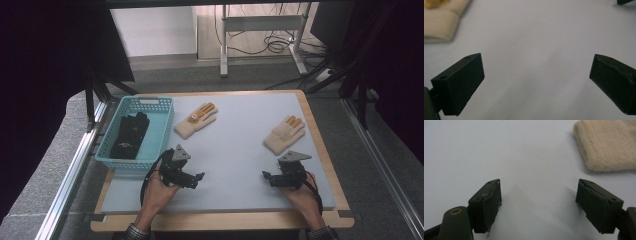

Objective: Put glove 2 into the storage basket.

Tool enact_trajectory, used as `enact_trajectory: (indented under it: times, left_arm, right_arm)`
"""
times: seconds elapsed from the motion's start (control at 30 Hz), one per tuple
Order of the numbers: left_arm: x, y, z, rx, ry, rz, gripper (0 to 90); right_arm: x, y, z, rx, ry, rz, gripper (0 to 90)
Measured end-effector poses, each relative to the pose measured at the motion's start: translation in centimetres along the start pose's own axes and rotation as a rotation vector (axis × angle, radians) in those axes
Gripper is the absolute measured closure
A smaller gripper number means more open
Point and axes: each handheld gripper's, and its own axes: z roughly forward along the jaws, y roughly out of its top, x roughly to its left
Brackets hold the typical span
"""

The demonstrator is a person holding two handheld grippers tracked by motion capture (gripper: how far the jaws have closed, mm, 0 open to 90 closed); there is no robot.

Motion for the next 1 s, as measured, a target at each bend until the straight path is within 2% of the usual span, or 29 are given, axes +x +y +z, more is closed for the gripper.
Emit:
enact_trajectory:
  times: [0.13, 0.3, 0.37, 0.7, 0.83, 1.0]
  left_arm:
    - [-0.1, -1.7, 1.2, 0.016, 0.003, -0.026, 0.0]
    - [0.1, -3.1, 2.4, 0.057, 0.040, -0.035, 0.0]
    - [0.3, -3.6, 2.6, 0.050, 0.028, -0.069, 0.0]
    - [0.2, -3.7, 2.6, 0.040, 0.034, -0.065, 0.6]
    - [0.2, -3.7, 2.6, 0.039, 0.034, -0.065, 0.6]
    - [0.2, -3.7, 2.6, 0.038, 0.036, -0.065, 0.7]
  right_arm:
    - [0.0, 0.0, 0.0, 0.003, -0.001, 0.002, 19.8]
    - [0.1, 0.0, 0.0, 0.004, -0.008, 0.009, 19.8]
    - [0.1, 0.0, 0.0, 0.003, -0.009, 0.010, 19.9]
    - [0.1, 0.0, 0.0, -0.001, -0.007, 0.013, 21.0]
    - [-0.1, 0.1, -0.3, 0.004, -0.003, 0.035, 26.2]
    - [-1.1, 0.6, -1.2, -0.010, 0.012, 0.071, 36.1]
